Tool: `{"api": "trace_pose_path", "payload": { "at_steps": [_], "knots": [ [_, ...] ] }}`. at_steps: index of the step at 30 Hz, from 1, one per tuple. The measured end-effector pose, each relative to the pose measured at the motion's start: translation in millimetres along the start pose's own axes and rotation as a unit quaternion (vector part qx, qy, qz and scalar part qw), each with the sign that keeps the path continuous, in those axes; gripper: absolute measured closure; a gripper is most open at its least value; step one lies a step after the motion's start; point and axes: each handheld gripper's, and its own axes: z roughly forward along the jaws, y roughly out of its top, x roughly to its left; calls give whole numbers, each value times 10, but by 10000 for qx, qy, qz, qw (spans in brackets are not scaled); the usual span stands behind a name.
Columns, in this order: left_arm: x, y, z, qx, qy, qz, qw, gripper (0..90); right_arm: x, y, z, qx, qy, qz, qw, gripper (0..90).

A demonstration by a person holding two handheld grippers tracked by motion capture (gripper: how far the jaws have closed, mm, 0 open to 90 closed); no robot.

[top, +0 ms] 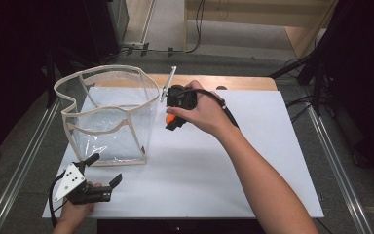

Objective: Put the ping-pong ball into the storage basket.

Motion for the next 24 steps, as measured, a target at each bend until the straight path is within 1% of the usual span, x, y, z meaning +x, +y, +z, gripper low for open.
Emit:
{"api": "trace_pose_path", "payload": {
  "at_steps": [1, 2, 4, 5, 6, 9, 12, 20, 21, 24],
  "knots": [
    [0, 0, 0, 1, -4, 0, 10000, 0, 1, 5, -10, -5, -11, 35, 10000, 474],
    [0, 0, 0, 0, 0, 3, 10000, 0, -9, 12, -20, -15, 7, 6, 10000, 474],
    [0, 0, 0, 0, -2, 7, 10000, 0, -16, 25, -45, -2, 9, 26, 10000, 475],
    [1, 0, 0, -1, -1, 8, 10000, 0, -17, 31, -56, -2, 33, 78, 10000, 475],
    [2, 0, 0, -5, 0, 7, 10000, 0, -28, 39, -66, -6, 38, 28, 10000, 475],
    [0, 0, 0, -4, -1, 7, 10000, 0, -31, 60, -96, 6, 40, 66, 10000, 475],
    [1, 0, 0, -4, -1, 9, 10000, 0, -52, 85, -125, -38, 65, 9, 10000, 475],
    [2, -1, 0, -12, -4, 6, 10000, 0, -75, 163, -222, -58, 39, -8, 10000, 475],
    [2, -1, 0, -13, -4, 6, 10000, 0, -82, 171, -232, -68, 57, -39, 10000, 475],
    [1, -1, -1, -13, -11, 10, 10000, 0, -88, 189, -256, -69, 68, -15, 10000, 475]
  ]
}}
